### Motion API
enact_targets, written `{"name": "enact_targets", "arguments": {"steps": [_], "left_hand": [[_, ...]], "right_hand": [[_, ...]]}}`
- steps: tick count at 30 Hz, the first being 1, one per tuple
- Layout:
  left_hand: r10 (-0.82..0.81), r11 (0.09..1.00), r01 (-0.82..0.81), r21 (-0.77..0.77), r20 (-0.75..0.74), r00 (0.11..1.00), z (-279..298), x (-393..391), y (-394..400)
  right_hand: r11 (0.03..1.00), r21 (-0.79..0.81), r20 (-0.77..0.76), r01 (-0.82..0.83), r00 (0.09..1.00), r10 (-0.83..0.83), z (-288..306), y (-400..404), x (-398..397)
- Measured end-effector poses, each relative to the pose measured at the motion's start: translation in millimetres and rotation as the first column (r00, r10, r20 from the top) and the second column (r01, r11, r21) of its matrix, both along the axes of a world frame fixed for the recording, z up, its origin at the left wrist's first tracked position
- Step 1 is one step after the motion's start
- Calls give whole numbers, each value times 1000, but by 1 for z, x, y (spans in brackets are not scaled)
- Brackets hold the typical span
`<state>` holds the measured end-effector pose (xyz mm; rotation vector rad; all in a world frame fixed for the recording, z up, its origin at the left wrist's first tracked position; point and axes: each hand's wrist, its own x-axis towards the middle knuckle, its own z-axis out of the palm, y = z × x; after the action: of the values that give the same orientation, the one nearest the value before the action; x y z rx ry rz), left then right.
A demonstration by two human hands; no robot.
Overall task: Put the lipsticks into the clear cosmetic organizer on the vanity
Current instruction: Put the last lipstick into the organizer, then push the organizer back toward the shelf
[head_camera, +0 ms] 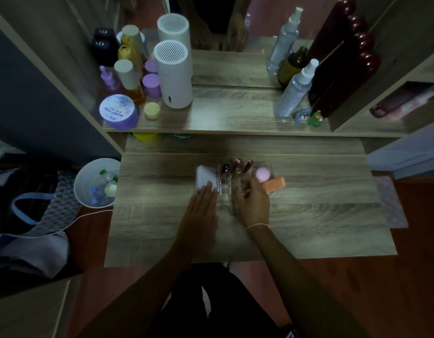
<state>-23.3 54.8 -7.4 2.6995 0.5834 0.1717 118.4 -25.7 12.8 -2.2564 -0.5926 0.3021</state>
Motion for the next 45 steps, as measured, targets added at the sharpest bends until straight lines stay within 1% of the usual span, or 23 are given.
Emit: {"name": "enact_targets", "arguments": {"steps": [4,7,9,11,13,15,18,21,23,28,32,37,40,45], "left_hand": [[140,989,-139,-46,35,989,0,0,11],[211,975,-212,-71,-19,977,-1,8,23],[239,964,-243,-111,-45,970,-2,13,29],[269,948,-275,-158,-61,961,-5,17,34],[294,931,-303,-206,-72,953,-9,20,36],[328,907,-336,-255,-77,942,-12,22,35],[385,867,-385,-316,-63,921,-16,20,33],[435,826,-424,-372,-59,899,-20,19,30],[439,829,-435,-351,-73,896,-23,19,31],[394,866,-422,-267,-152,906,-32,21,37],[374,875,-401,-269,-147,916,-32,24,35],[381,877,-408,-256,-148,912,-31,25,32],[341,899,-371,-231,-160,926,-31,27,29],[312,906,-346,-243,-168,935,-32,37,20]], "right_hand": [[995,-11,88,101,991,-100,-10,-33,-11],[985,-81,87,156,985,-149,-23,-58,-10],[981,-106,94,163,984,-153,-31,-69,-4],[977,-161,77,141,989,-129,-36,-73,5],[975,-202,27,90,996,-87,-39,-73,17],[980,-196,-22,39,999,-44,-41,-71,28],[983,-186,6,3,1000,-2,-43,-69,39],[967,-252,48,-34,998,48,-50,-67,45],[959,-277,63,-51,995,71,-53,-66,47],[967,-249,66,-51,995,69,-58,-64,52],[965,-253,66,-60,995,79,-62,-66,52],[950,-305,79,-69,992,97,-67,-69,55],[956,-291,74,-48,995,72,-69,-74,59],[965,-262,64,-7,998,25,-67,-86,64]]}}
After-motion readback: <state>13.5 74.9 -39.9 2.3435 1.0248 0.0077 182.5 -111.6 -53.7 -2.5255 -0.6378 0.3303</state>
